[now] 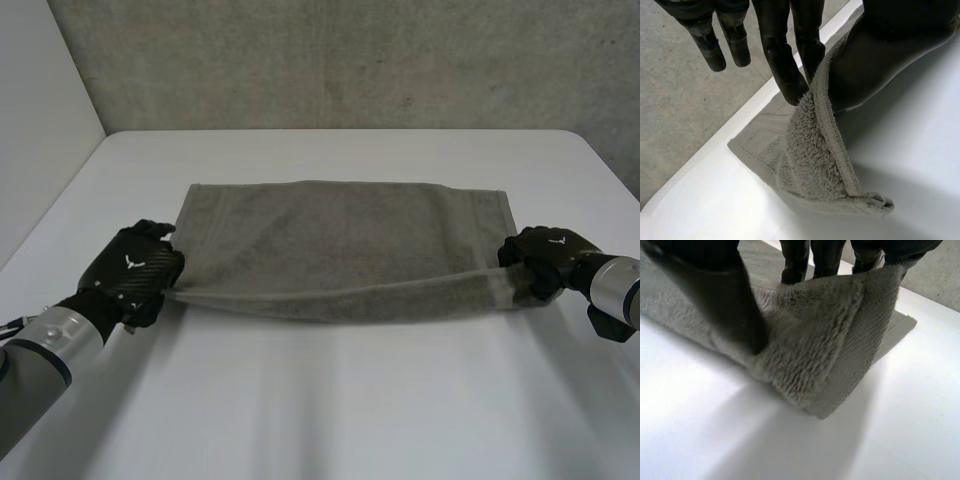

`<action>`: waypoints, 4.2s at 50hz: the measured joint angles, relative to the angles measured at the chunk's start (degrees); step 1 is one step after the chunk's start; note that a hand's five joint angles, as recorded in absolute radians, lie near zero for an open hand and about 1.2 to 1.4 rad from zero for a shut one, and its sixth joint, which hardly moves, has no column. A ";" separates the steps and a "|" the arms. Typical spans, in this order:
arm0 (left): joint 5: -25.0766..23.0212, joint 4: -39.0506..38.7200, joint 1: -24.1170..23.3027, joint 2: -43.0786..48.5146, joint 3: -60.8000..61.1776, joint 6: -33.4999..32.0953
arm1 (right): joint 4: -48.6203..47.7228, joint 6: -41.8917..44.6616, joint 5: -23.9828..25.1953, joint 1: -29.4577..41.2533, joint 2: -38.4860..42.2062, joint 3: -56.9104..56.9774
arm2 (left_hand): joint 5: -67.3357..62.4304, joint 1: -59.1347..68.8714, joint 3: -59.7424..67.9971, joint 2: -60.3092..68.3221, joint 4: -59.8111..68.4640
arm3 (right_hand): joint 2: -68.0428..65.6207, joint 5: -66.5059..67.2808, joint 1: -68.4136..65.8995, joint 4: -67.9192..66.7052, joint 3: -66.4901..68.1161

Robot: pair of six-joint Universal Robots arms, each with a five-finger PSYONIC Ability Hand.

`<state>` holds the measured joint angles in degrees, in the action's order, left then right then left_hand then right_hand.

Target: Fold the towel.

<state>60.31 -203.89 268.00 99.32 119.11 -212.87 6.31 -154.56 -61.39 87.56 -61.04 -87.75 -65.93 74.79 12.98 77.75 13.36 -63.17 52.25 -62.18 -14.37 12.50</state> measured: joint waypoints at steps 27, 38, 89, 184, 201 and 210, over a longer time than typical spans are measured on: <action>-2.64 17.32 3.53 -20.69 0.01 0.66 | 7.77 5.07 17.59 -17.56 -28.87 -11.54 | 0.00 0.00 0.00 0.00 0.00 | -12.92 13.97 -14.11 0.00 0.00; -4.29 19.34 3.29 -11.22 -6.85 0.15 | 13.62 16.61 17.11 -17.23 -19.59 -5.56 | 0.01 0.00 0.00 0.00 0.00 | -13.25 13.97 -14.11 0.00 0.00; 7.99 17.75 -7.84 45.09 -65.43 0.00 | -2.70 9.54 -9.69 6.58 28.55 42.50 | 56.71 -52.64 0.00 -56.69 0.00 | 40.33 -44.35 40.35 0.00 0.00; 12.55 -6.70 -6.97 9.76 -14.40 18.63 | -3.11 19.06 0.81 -11.34 -6.23 8.80 | 57.31 -53.61 0.00 -58.34 0.00 | -11.95 14.27 -13.49 0.00 0.00; 13.24 -6.87 -6.59 9.74 -14.50 18.63 | -3.24 15.08 -10.35 39.78 7.83 27.58 | 57.32 -53.61 0.00 -58.34 0.00 | -12.11 14.39 -13.63 0.00 0.00; 13.60 -6.85 -6.63 9.83 -14.50 18.61 | -4.50 16.79 -17.99 50.45 23.11 36.95 | 57.35 -53.61 0.00 -58.34 0.00 | 26.40 -26.35 25.41 0.00 0.00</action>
<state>73.91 -210.74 261.37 109.16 104.62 -194.25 1.81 -137.78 -79.38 138.01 -37.93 -50.80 -8.58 21.17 12.98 19.41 13.36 -36.77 25.91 -36.78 -14.37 12.50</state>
